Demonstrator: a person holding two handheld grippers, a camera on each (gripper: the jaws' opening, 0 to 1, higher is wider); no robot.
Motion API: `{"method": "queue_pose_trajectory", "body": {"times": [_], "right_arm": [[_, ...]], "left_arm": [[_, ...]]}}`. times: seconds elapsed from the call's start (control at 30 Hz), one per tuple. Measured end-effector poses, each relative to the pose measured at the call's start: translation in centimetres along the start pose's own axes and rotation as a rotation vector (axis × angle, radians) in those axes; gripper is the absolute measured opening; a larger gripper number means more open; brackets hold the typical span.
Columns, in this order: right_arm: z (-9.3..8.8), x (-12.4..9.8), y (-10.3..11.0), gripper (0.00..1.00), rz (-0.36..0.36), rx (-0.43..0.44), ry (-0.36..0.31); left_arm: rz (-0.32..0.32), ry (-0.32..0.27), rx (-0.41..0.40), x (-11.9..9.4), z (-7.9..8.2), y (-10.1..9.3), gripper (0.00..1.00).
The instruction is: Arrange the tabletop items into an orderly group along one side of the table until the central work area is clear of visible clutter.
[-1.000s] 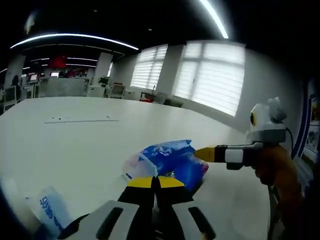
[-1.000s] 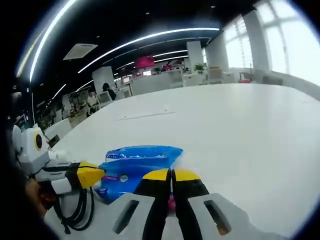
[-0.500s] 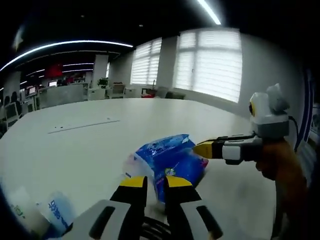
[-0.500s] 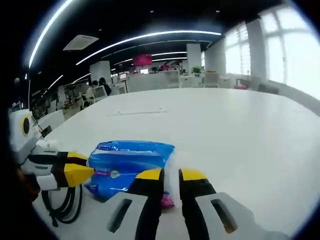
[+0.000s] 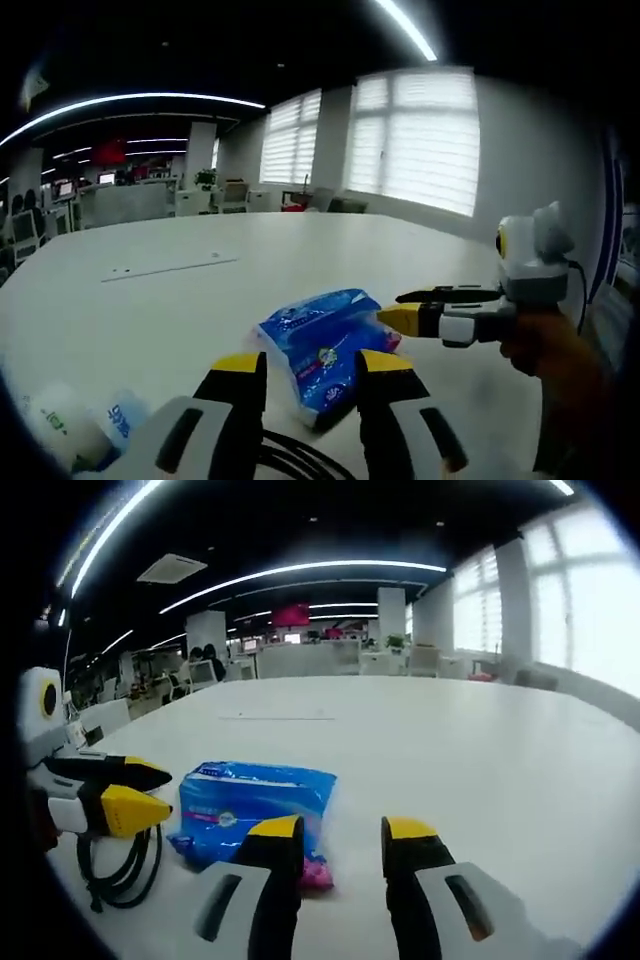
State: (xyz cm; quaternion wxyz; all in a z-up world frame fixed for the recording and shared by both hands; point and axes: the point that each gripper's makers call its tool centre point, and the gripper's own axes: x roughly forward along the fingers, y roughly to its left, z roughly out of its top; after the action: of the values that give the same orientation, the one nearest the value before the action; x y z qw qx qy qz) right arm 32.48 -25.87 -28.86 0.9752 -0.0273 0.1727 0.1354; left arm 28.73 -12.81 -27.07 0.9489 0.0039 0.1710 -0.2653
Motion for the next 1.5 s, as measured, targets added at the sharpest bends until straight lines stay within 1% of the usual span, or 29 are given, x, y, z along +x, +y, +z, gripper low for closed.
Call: {"method": "queue_pose_trajectory", "body": {"times": [0.1,0.27,0.37,0.4,0.47,0.5,0.57,0.67,0.7,0.73,0.77,0.8,0.83,0.9,0.97,1.0,1.03,1.13,1.2,1.27,1.37,1.4,1.43,1.5], "right_arm": [[-0.2,-0.1,0.2,0.32,0.017,-0.006,-0.012],[0.0,-0.2,0.2,0.39,0.018,-0.008,-0.037],[0.5,-0.2,0.1,0.45,0.019,0.01,-0.068],[0.6,-0.2,0.1,0.46,0.019,0.011,-0.073],[0.8,-0.2,0.0,0.47,0.01,0.014,-0.082],[0.9,-0.2,0.0,0.48,0.013,-0.004,-0.086],[0.9,-0.1,0.2,0.52,0.021,-0.002,-0.086],[1.0,0.0,0.3,0.54,0.027,-0.019,-0.092],[1.2,-0.1,0.6,0.55,0.036,-0.039,-0.107],[1.7,-0.2,0.8,0.56,0.046,-0.059,-0.138],[2.5,-0.4,1.1,0.57,0.051,-0.047,-0.188],[3.1,-0.7,1.6,0.59,0.077,-0.04,-0.225],[3.7,-0.9,2.1,0.63,0.102,-0.034,-0.263],[4.7,-1.5,2.7,0.7,0.124,-0.019,-0.321],[4.7,-1.7,2.9,0.71,0.128,-0.032,-0.307],[4.8,-1.8,2.9,0.71,0.123,-0.034,-0.304],[4.7,-1.7,2.8,0.71,0.112,-0.054,-0.293],[4.7,-1.8,2.8,0.74,0.11,-0.063,-0.295],[4.8,-1.9,3.1,0.77,0.13,-0.031,-0.289],[5.0,-2.1,3.9,0.81,0.169,-0.007,-0.293],[5.1,-2.4,4.3,0.86,0.17,-0.025,-0.287],[5.4,-2.6,4.5,0.88,0.169,-0.066,-0.3],[5.4,-2.7,4.5,0.89,0.167,-0.084,-0.3],[5.4,-2.8,4.8,0.91,0.174,-0.1,-0.297]], "left_arm": [[0.0,-0.001,0.007,-0.2,0.3,-0.1,0.4],[0.0,-0.006,0.007,-0.4,0.5,0.2,0.44],[0.008,-0.02,0.003,-0.6,0.9,0.6,0.45],[0.02,-0.036,0.007,-0.8,1.3,0.8,0.45],[0.023,-0.06,0.013,-1.1,1.9,1.0,0.47],[0.027,-0.077,0.013,-1.3,2.3,1.0,0.5],[0.028,-0.088,0.016,-1.3,3.2,1.4,0.55],[0.02,-0.102,0.027,-1.6,3.6,1.2,0.59],[0.02,-0.098,0.033,-1.8,3.6,1.0,0.61],[0.02,-0.102,0.033,-2.0,3.7,1.0,0.64],[0.007,-0.104,0.047,-2.0,3.7,0.7,0.66],[-0.002,-0.1,0.051,-2.0,3.7,0.6,0.68],[-0.01,-0.096,0.054,-2.0,3.7,0.5,0.7],[-0.025,-0.082,0.045,-2.1,3.7,0.5,0.72],[-0.028,-0.091,0.044,-2.4,3.6,0.6,0.75],[-0.03,-0.102,0.043,-2.5,3.8,0.6,0.77],[-0.031,-0.112,0.043,-2.7,3.9,0.6,0.79],[-0.033,-0.115,0.048,-2.9,4.2,0.9,0.82],[-0.039,-0.141,0.054,-3.1,5.0,1.0,0.84],[-0.045,-0.178,0.065,-3.2,5.4,0.6,0.88],[-0.062,-0.19,0.073,-3.7,5.3,-0.4,0.93],[-0.082,-0.199,0.076,-3.8,5.6,-0.7,0.94],[-0.095,-0.219,0.072,-3.8,6.0,-0.9,0.96],[-0.116,-0.228,0.07,-4.3,6.2,-1.4,0.97]]}}
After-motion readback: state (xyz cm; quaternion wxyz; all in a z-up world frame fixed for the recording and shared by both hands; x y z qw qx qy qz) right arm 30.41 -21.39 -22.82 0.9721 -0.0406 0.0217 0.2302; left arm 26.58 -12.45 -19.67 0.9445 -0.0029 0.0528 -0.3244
